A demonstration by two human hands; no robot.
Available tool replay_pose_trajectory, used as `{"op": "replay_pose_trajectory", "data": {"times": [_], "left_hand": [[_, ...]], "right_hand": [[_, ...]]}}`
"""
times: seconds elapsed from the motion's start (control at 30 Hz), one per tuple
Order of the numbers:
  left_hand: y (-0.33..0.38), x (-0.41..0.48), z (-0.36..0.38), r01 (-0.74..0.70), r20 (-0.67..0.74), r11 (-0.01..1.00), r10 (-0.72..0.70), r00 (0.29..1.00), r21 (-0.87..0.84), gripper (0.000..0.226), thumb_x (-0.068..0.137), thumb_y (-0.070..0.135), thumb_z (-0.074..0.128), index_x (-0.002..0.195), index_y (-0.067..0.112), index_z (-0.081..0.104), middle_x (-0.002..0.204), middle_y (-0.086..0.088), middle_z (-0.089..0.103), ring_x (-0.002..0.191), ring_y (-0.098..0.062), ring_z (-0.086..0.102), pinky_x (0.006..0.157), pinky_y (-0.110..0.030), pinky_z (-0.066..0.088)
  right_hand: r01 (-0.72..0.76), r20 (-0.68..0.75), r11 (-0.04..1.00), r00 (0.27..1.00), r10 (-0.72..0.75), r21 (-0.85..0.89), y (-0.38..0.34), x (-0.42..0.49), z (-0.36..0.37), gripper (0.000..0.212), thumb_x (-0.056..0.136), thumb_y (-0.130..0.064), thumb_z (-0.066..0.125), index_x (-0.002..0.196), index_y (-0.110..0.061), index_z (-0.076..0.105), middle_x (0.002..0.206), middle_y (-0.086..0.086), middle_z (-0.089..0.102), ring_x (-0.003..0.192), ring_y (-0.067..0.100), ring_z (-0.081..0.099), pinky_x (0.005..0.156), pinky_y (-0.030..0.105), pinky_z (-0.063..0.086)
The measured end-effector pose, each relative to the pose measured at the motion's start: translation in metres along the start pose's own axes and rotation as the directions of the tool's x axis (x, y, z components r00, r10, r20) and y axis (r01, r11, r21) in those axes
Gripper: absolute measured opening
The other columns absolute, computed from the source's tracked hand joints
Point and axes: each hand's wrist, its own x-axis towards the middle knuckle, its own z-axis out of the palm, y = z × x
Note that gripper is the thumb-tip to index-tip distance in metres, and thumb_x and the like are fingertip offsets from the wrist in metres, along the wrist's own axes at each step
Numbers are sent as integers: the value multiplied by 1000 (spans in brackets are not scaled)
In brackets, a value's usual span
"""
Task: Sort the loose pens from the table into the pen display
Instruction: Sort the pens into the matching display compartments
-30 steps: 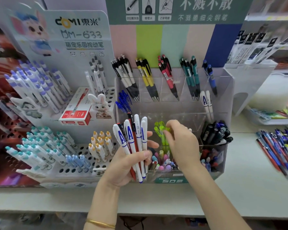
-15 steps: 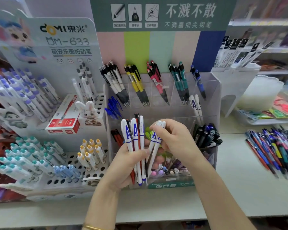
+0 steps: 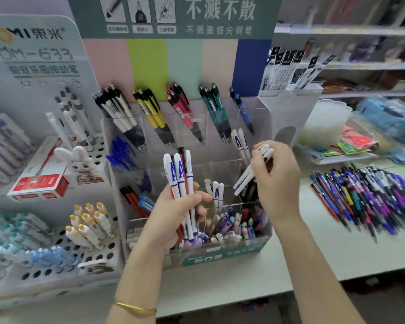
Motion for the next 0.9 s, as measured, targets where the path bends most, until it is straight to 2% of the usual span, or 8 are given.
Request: {"op": "replay_pose_trajectory", "data": {"times": [0.2, 0.37, 0.43, 0.53, 0.6, 0.7, 0.8, 0.9], "left_hand": [[-7, -3, 0, -16, 217, 998, 29, 976, -63, 14, 87, 5, 62, 100, 7, 58, 72, -5, 61, 51, -11, 46, 50, -24, 44], [-10, -6, -1, 16, 357, 989, 38, 933, -147, 17, 85, 13, 56, 101, 6, 56, 67, -3, 50, 52, -11, 44, 51, -23, 44], [-11, -7, 1, 18, 378, 988, 41, 925, -152, 17, 86, 13, 56, 100, 5, 55, 66, -3, 50, 52, -11, 45, 50, -23, 44], [-11, -7, 3, 22, 381, 992, 28, 924, -127, 15, 86, 14, 57, 97, 4, 53, 65, -3, 49, 51, -11, 45, 50, -23, 43], [-11, -6, 5, 34, 394, 994, 10, 919, -105, 12, 86, 14, 57, 92, 5, 52, 65, -2, 49, 51, -11, 45, 50, -22, 43], [-11, -7, 10, 64, 390, 991, -14, 921, -115, 12, 86, 14, 57, 91, 4, 52, 65, -3, 52, 50, -12, 49, 49, -23, 45], [-8, -10, 12, 87, 346, 987, -36, 937, -134, 14, 87, 12, 60, 96, 3, 55, 72, -11, 61, 56, -19, 60, 51, -27, 52], [-5, -12, 15, 91, 223, 991, -66, 973, -100, 9, 90, 4, 58, 96, 2, 54, 77, -17, 67, 67, -27, 68, 55, -31, 58]], "right_hand": [[72, 438, 948, 896, 76, -311, 14, -18, 32, 14, 96, -24, 52, 105, -13, 54, 102, 4, 58, 85, 25, 57, 71, 38, 47], [-3, 567, 932, 793, 223, -362, 16, -19, 35, 34, 101, -35, 35, 101, -10, 58, 96, 4, 57, 91, 26, 57, 73, 38, 44], [-6, 496, 941, 849, 184, -339, 13, -21, 29, 34, 101, -36, 37, 106, -11, 60, 99, 3, 58, 91, 23, 56, 75, 36, 45], [-22, 293, 997, 955, 45, -80, -4, -20, 17, 25, 100, -26, 45, 107, -13, 65, 98, -2, 62, 90, 11, 55, 78, 26, 45], [-130, 376, 975, 925, 53, 181, -18, -17, 11, 20, 98, -26, 50, 103, -16, 67, 92, -6, 65, 86, 7, 59, 76, 22, 48], [-276, 522, 932, 844, 120, 233, -27, -17, 9, 12, 91, -25, 62, 98, -18, 68, 84, -7, 67, 77, 6, 63, 69, 23, 53], [-383, 456, 858, 866, 205, 343, -27, -15, 5, 5, 92, -18, 60, 91, -17, 66, 74, -3, 64, 56, 3, 55, 50, 16, 44], [-519, 430, 699, 843, 324, 492, -26, -10, -4, 12, 98, -13, 47, 92, -6, 54, 70, 9, 64, 41, 10, 42, 39, 16, 34]]}}
